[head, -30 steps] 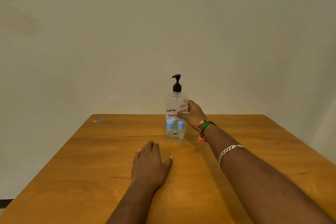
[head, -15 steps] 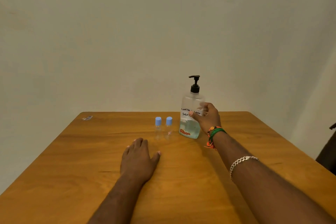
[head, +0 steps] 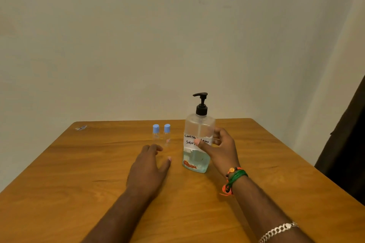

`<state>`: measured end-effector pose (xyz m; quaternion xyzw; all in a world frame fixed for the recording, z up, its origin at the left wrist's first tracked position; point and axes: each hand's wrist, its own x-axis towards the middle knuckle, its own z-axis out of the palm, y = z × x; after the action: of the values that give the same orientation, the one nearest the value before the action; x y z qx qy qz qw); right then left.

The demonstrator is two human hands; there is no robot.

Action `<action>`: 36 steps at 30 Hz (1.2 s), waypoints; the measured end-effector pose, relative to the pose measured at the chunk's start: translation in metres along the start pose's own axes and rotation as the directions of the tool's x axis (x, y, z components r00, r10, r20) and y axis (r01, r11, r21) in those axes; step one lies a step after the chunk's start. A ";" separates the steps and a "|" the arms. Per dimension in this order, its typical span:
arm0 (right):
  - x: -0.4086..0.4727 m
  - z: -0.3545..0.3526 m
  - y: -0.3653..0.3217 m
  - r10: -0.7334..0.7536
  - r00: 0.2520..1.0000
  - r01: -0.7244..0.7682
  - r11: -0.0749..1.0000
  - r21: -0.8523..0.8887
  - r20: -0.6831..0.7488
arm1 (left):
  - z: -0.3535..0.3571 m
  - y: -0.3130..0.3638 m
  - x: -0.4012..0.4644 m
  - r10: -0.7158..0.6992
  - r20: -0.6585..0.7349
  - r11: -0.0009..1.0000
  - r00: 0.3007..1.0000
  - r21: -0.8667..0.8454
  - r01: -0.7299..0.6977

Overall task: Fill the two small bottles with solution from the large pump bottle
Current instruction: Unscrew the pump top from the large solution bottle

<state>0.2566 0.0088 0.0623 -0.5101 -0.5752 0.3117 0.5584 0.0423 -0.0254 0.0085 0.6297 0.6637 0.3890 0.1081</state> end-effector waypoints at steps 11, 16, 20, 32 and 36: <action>-0.015 -0.004 -0.044 -0.179 0.984 0.179 0.977 -0.112 0.012 | 0.029 0.036 -0.011 0.128 0.071 0.852 0.989 -0.519 -0.073; -0.006 0.010 -0.078 -0.328 0.942 0.305 0.926 -0.221 -0.076 | 0.042 0.053 -0.015 0.115 -0.034 0.876 0.993 -0.467 -0.117; 0.000 0.017 -0.084 -0.333 0.934 0.301 0.928 -0.219 -0.127 | 0.044 0.053 -0.018 0.118 -0.067 0.899 0.991 -0.417 -0.135; 0.004 0.004 -0.090 -0.311 0.950 0.302 0.898 -0.320 0.024 | 0.044 0.051 -0.017 0.132 -0.043 0.911 0.990 -0.389 -0.139; 0.000 0.010 -0.089 -0.329 0.944 0.298 0.885 -0.357 -0.029 | 0.043 0.051 -0.018 0.121 -0.030 0.909 0.992 -0.399 -0.123</action>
<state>0.2261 -0.0142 0.1436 -0.5142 -0.6706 0.0880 0.5273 0.1107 -0.0302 0.0065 0.6338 0.5298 0.5237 0.2084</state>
